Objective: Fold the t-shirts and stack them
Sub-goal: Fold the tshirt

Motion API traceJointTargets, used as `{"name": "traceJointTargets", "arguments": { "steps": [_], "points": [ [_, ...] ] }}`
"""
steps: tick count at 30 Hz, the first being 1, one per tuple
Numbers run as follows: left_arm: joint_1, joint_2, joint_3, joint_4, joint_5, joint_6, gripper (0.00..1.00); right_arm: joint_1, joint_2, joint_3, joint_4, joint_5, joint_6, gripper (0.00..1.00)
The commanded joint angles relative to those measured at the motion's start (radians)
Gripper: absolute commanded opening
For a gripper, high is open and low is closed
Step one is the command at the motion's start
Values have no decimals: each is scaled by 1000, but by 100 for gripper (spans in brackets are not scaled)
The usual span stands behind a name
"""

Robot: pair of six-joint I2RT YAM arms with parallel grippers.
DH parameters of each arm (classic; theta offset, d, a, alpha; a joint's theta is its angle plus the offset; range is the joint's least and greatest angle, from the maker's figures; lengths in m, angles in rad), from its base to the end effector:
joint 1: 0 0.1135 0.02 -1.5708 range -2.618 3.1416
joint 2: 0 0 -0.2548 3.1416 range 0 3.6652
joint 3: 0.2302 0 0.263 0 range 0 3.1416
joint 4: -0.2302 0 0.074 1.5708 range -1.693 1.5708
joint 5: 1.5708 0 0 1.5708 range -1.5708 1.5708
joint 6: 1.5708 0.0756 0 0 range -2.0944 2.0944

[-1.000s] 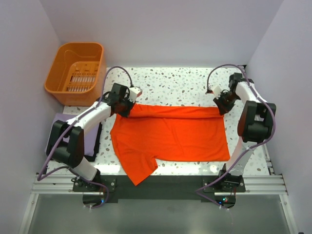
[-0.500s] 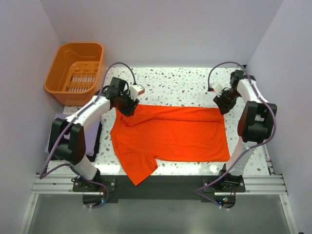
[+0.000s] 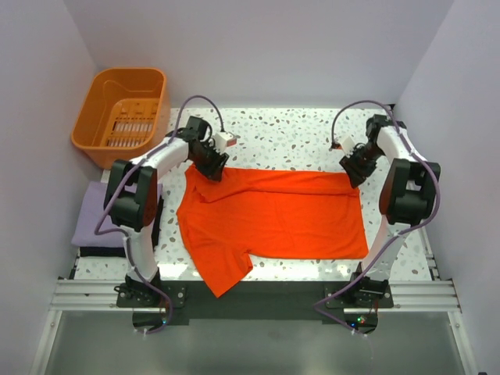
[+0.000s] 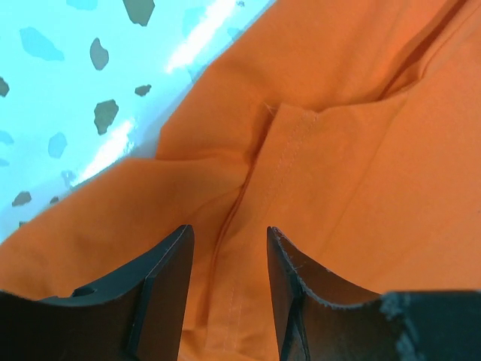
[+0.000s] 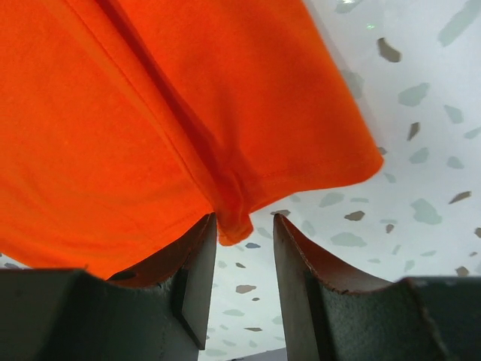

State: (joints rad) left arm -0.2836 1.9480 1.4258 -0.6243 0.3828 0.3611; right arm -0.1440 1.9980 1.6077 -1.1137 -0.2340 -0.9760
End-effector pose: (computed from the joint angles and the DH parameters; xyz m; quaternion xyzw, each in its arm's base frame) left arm 0.4002 -0.1460 0.1433 0.3420 0.8976 -0.1778 0.2138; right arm 0.3935 -0.0393 0.1563 -0.4047 0.9064 0.0812 0.0901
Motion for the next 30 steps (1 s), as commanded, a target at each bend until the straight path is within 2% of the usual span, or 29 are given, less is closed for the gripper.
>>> {"name": "traceJointTargets", "arguments": {
  "steps": [1,10,15,20,26,30],
  "points": [
    [0,47,79,-20,62,9,49,9,-1,-37,-8,-4,-9,40],
    [-9,97,73,-38,68,29,48,9,31,-68,28,32,-21,39],
    [-14,107,65,-41,74,36,45,9,35,-69,23,35,-30,35],
    [-22,86,55,-45,87,49,38,11,31,-66,17,35,-32,28],
    [-28,6,-2,-35,91,76,22,11,30,-57,14,36,-30,22],
    [-37,-14,-13,-61,113,93,3,9,30,-55,11,35,-29,17]
  ]
}}
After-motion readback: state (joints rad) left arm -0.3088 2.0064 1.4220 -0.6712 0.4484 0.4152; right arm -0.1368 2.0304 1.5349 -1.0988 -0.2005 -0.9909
